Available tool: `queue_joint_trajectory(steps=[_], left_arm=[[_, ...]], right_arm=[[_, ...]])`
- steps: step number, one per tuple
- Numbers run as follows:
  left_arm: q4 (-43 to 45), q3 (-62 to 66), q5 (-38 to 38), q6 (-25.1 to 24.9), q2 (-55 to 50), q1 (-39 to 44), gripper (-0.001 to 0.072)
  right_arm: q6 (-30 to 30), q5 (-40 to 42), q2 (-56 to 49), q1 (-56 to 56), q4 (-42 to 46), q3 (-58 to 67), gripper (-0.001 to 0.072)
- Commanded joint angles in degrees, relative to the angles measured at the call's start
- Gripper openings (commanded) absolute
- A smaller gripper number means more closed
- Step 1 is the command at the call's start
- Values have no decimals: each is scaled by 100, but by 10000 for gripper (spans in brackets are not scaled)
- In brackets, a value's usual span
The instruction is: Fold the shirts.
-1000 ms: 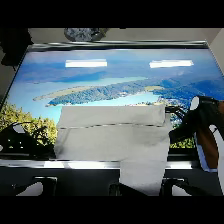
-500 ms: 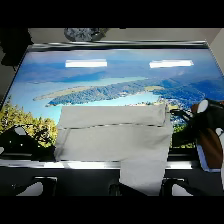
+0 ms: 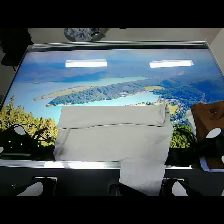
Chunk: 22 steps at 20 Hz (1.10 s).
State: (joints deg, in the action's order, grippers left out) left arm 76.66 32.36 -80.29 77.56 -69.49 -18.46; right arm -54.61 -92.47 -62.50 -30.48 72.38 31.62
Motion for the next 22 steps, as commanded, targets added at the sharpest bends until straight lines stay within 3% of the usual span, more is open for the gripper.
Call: queue_joint_trajectory(steps=[1, 7, 9, 10, 15, 18, 22], left_arm=[[-20, 7, 935, -2, 7, -2, 33], [-17, 7, 925, -4, 4, -2, 33], [-17, 7, 929, -7, 4, -2, 33], [-17, 7, 933, -31, 4, -2, 32], [-81, 415, 835, -131, 129, -2, 30], [-664, 1182, 680, -129, 433, 0, 28], [-1051, 2439, 708, 33, -74, 240, 26]], right_arm=[[20, 463, 184, -68, -240, -675, 511], [-70, 564, 184, -68, -485, -732, 483], [-2, 522, 184, -68, -490, -748, 360], [149, 448, 184, -68, -509, -745, 46], [538, 367, 186, -68, -807, -269, 49], [387, 358, 184, -68, -1821, 715, 48], [35, 1279, -404, 625, -1993, 2238, 48]])
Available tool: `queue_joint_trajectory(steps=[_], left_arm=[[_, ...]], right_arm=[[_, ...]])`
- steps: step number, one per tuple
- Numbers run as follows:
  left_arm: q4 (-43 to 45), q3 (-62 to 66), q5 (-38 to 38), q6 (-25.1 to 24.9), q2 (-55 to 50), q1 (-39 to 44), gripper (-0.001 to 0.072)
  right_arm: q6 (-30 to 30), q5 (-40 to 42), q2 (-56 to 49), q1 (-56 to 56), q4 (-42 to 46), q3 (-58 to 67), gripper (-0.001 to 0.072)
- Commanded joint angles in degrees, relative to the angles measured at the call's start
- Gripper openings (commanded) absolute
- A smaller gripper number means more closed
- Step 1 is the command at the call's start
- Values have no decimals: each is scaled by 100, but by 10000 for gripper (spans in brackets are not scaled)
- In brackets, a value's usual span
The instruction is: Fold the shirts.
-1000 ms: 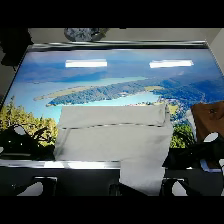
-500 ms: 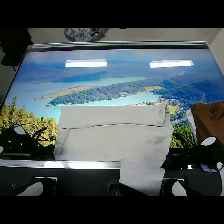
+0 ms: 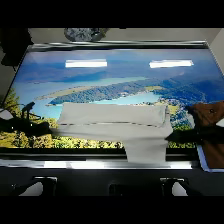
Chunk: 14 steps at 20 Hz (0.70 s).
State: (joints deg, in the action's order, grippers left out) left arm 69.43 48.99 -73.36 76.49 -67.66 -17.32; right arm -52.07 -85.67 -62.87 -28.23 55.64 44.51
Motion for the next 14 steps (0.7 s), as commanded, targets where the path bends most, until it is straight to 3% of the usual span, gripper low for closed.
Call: queue_joint_trajectory(steps=[1, 7, 14], left_arm=[[-330, 1095, 13, 157, -595, 188, 26], [-586, 3362, -190, 411, -2822, 243, 28], [-905, 4162, -164, 470, -4142, 557, 30]], right_arm=[[-302, 874, -741, 608, -321, 1320, 48], [-787, 1447, -3010, 920, -339, 3263, 49], [-748, 1873, -3668, 925, -549, 3362, 52]])
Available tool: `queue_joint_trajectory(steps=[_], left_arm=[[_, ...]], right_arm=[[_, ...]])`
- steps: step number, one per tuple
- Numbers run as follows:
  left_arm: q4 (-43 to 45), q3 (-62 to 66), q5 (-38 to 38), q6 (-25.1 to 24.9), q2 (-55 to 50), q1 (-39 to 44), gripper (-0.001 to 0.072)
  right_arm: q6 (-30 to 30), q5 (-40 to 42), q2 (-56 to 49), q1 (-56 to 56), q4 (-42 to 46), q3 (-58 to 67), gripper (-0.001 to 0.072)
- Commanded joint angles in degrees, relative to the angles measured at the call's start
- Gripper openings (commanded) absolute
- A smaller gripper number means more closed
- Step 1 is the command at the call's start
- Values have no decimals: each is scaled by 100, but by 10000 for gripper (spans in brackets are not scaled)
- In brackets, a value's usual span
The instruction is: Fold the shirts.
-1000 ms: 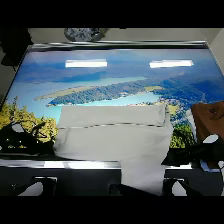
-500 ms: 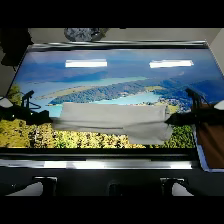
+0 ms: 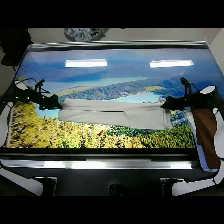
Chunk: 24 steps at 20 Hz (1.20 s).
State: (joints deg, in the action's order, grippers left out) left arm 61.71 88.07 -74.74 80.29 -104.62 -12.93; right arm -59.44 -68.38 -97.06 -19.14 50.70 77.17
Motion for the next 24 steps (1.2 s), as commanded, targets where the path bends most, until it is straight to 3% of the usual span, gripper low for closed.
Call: queue_joint_trajectory(steps=[1, 2, 3, 4, 5, 6, 8, 10, 13, 18, 24], left_arm=[[-142, 254, -44, 210, -476, 157, 42], [-164, 262, -59, 221, -468, 175, 128], [-177, 358, -184, 223, -461, 175, 382], [-155, 529, -374, 221, -448, 142, 497], [-155, 704, -535, 221, -413, 81, 497], [-155, 870, -629, 221, -319, 15, 497], [-155, 1040, -601, 221, -17, -105, 497], [-151, 1051, -535, 219, 302, -146, 497], [-157, 1051, -614, 221, 625, -111, 497], [-155, 1045, -798, 203, 844, -13, 497], [-155, 1045, -798, 205, 848, 103, 497]], right_arm=[[11, 170, -251, 15, -74, 96, 53], [127, 245, -238, 13, -160, 101, 56], [302, 57, -197, -24, -275, 166, 166], [577, -236, -133, -81, -262, 308, 400], [855, -621, -24, -186, -129, 492, 642], [874, -876, 107, -297, 232, 627, 695], [446, -1117, 321, -542, 1276, 715, 698], [400, -1552, 234, -717, 1624, 684, 708], [522, -1974, -190, -748, 1414, 651, 710], [498, -1816, -780, -811, 1224, 651, 710], [715, -1810, -1432, -1172, -116, 651, 709]])
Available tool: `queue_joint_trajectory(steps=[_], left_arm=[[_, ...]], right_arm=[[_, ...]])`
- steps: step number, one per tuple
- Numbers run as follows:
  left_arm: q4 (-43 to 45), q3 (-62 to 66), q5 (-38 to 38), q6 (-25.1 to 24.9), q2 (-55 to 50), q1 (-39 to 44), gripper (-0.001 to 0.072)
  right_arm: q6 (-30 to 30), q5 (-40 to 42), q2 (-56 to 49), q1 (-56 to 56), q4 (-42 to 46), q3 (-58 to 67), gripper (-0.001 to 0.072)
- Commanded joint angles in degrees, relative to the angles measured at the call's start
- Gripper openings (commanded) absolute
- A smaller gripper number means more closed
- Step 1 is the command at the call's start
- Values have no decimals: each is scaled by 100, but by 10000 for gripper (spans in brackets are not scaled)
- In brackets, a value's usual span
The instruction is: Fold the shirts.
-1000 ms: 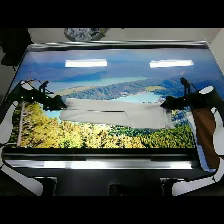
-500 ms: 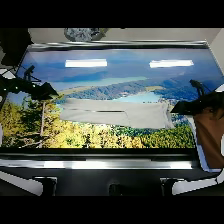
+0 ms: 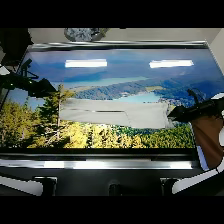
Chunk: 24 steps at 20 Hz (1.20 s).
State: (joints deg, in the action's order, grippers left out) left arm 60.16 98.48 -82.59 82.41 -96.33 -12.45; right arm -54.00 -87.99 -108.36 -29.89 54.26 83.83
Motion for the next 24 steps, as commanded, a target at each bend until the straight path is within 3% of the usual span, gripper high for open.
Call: queue_joint_trajectory(steps=[1, 3, 6, 12, 24], left_arm=[[0, 4, -15, -7, 20, 76, 496], [0, 4, -17, 11, 20, 114, 496], [0, 4, -15, 13, 20, 151, 496], [0, 4, -9, 13, 20, 221, 496], [7, 4, 9, 11, 17, 323, 496]], right_arm=[[339, 55, -396, -98, -671, -15, 709], [901, -363, -540, -103, -1147, -15, 708], [1259, -616, -564, -151, -1185, -15, 708], [1075, -1012, -538, -782, -1311, -15, 702], [1296, -905, -741, -92, -1823, -39, 695]])
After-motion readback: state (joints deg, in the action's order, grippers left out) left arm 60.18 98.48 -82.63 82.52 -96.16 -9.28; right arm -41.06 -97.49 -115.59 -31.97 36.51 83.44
